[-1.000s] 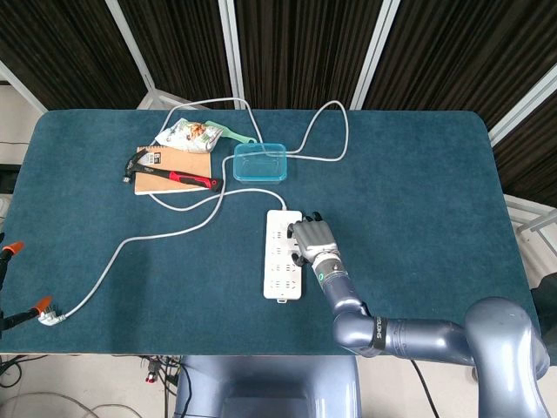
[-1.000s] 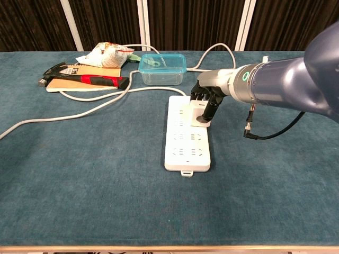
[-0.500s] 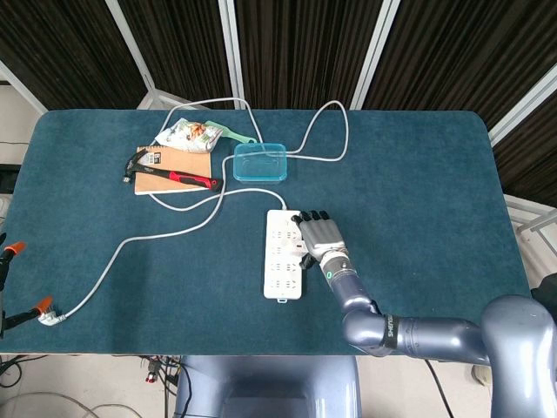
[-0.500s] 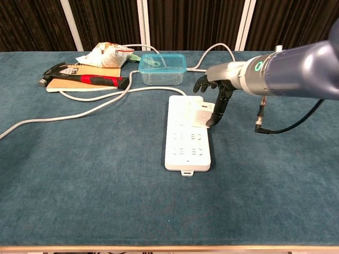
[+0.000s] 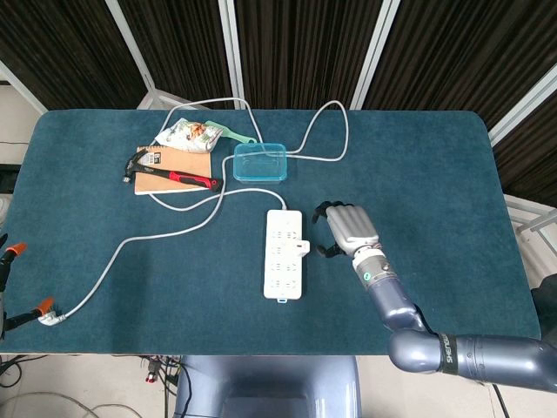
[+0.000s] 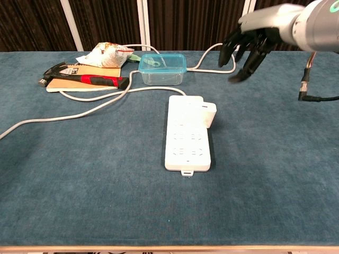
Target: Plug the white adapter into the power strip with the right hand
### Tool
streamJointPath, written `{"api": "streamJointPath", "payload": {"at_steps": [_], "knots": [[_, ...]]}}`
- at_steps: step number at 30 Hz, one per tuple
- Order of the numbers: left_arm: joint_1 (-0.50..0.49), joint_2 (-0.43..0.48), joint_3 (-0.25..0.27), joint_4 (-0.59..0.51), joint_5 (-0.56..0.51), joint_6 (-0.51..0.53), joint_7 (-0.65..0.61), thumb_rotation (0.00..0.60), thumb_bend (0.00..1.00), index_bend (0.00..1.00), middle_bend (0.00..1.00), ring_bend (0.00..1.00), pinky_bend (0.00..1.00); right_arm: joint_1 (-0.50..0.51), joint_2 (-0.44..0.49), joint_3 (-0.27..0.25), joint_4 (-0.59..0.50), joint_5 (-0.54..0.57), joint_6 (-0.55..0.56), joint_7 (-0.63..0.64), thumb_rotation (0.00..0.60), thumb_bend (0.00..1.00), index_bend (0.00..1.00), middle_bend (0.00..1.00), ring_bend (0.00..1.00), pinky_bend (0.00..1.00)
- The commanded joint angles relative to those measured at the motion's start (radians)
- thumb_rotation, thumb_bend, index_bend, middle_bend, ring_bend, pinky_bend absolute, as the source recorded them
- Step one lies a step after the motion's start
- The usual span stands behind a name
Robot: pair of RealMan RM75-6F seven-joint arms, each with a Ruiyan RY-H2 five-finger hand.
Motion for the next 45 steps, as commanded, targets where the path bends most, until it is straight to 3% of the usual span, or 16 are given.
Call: {"api": "streamJointPath", "payload": {"at_steps": [1,5,9,18,23,28,35,45], "knots": [[0.000,-0.001,0.002,-0.001,0.002,0.000,0.002,0.600,0.07,0.18,0.00,0.00,0.00,-0.069,-0.060,0.008,-0.009,-0.142,0.130,0.100,0.600,0.67,0.86,0.64,0.67,0.87],[0.000,-0.001,0.004,-0.002,0.004,-0.001,0.003,0.600,0.06,0.18,0.00,0.00,0.00,-0.078,-0.080,0.003,0.011,-0.158,0.084,0.145,0.600,0.70,0.96,0.72,0.75,0.95],[0.001,0.000,0.002,-0.002,0.001,0.000,0.002,0.600,0.07,0.19,0.00,0.00,0.00,-0.081,-0.124,0.015,0.055,-0.205,0.075,0.195,0.600,0.79,1.00,0.76,0.82,1.00],[-0.002,0.004,-0.002,0.001,-0.009,-0.009,-0.005,0.600,0.07,0.19,0.00,0.00,0.00,-0.137,-0.330,0.201,0.131,-0.251,0.241,0.517,0.600,0.87,1.00,0.80,0.86,1.00],[-0.001,0.007,-0.003,-0.001,-0.010,-0.007,-0.011,0.600,0.07,0.19,0.00,0.00,0.00,-0.160,-0.409,0.254,0.178,-0.267,0.257,0.656,0.600,0.87,1.00,0.80,0.86,1.00],[0.001,0.008,-0.004,-0.001,-0.010,-0.005,-0.013,0.600,0.07,0.19,0.00,0.00,0.00,-0.175,-0.459,0.238,0.245,-0.319,0.256,0.707,0.600,0.87,1.00,0.81,0.86,1.00],[-0.001,0.003,-0.004,0.000,-0.012,-0.007,-0.004,0.600,0.07,0.19,0.00,0.00,0.00,-0.191,-0.530,0.174,0.363,-0.452,0.258,0.764,0.600,0.87,1.00,0.81,0.86,1.00],[-0.004,0.000,-0.003,0.001,-0.012,-0.012,0.004,0.600,0.07,0.19,0.00,0.00,0.00,-0.192,-0.627,0.134,0.448,-0.526,0.279,0.712,0.600,0.87,1.00,0.81,0.86,1.00]]}}
